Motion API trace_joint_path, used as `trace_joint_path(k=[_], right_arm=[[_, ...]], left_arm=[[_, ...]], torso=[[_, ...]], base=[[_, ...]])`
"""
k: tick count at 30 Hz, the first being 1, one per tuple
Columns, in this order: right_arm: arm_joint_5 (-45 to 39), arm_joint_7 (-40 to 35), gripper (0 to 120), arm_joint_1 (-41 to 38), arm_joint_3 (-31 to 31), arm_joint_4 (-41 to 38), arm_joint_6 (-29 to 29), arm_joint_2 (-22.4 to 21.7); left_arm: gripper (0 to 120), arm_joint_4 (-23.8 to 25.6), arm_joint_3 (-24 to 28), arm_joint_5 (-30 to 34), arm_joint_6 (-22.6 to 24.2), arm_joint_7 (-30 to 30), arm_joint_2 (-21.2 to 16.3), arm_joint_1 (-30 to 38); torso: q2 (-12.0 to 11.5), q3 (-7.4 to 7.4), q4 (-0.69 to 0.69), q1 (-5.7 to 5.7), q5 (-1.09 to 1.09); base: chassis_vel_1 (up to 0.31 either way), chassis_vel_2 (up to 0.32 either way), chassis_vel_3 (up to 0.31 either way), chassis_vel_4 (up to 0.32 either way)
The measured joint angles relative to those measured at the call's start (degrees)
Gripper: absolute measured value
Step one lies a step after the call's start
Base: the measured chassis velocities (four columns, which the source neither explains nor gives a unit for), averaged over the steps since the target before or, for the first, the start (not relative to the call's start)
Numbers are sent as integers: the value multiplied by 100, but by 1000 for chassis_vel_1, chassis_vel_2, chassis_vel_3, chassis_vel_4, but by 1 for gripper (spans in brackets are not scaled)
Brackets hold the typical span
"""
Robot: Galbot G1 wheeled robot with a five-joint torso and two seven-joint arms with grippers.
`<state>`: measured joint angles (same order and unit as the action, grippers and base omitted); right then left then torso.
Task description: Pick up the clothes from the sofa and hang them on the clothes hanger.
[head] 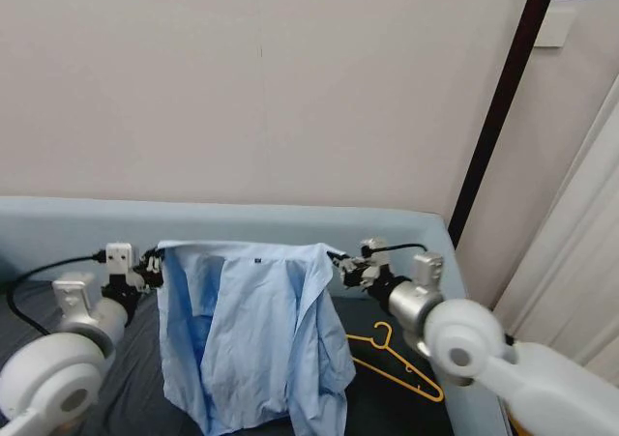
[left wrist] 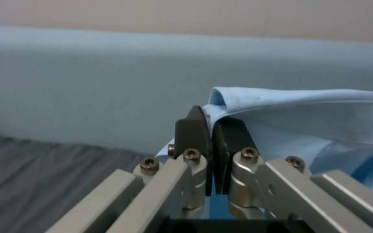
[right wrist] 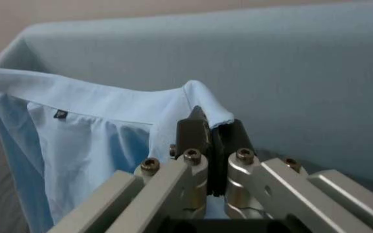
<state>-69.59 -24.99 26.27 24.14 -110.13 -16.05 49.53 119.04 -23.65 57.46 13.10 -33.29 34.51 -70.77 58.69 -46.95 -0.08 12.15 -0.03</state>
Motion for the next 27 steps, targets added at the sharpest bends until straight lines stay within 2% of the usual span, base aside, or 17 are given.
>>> trace_joint_path(k=[1, 3, 5, 12, 15, 18, 22, 24, 25, 27], right_arm=[[0, 0, 0, 0, 0, 0, 0, 0], [260, 52, 0, 124, 132, 459, 6, 338], [369, 70, 0, 229, 203, 696, 7, 504], [856, 296, 0, 484, 294, 1073, 5, 750], [1023, 426, 7, 558, 359, 1115, 5, 729], [1375, 530, 18, 696, 402, 1182, 98, 647], [1891, 640, 31, 834, 395, 1325, 153, 393], [2114, 675, 40, 889, 247, 1460, 189, 266], [2114, 675, 40, 889, 247, 1460, 189, 266], [2158, 724, 51, 990, -59, 1545, 225, 124]], left_arm=[[0, 0, 0, 0, 0, 0, 0, 0], [0, -462, 289, -387, -145, 193, 255, 109], [0, -635, 416, -486, -186, 256, 407, 158], [0, -892, 611, -696, -231, 335, 728, 169], [0, -893, 611, -729, -232, 345, 780, 112], [0, -914, 610, -809, -236, 350, 834, 84], [0, -940, 646, -844, -246, 350, 883, 112], [0, -957, 691, -863, -257, 349, 902, 134], [0, -957, 691, -863, -257, 349, 902, 134], [0, -964, 750, -895, -284, 362, 921, 140]], torso=[[0, 0, 0, 0, 0], [0, 0, 0, 0, 0], [0, 0, -1, 0, 1], [0, 1, -1, 0, 2], [0, 1, -1, 0, 2], [0, 1, 0, 0, 3], [1, 1, -2, -1, 3], [0, 1, -2, 0, 3], [0, 1, -2, 0, 3], [0, 1, -1, 0, 4]], base=[[0, 0, 0, 0], [0, 0, 0, 0], [0, 0, 0, 0], [0, 0, 0, 0], [0, 0, 0, 0], [0, 0, 0, 0], [0, 0, 0, 0], [0, 0, 0, 0], [0, 0, 0, 0], [0, 0, 0, 0]])
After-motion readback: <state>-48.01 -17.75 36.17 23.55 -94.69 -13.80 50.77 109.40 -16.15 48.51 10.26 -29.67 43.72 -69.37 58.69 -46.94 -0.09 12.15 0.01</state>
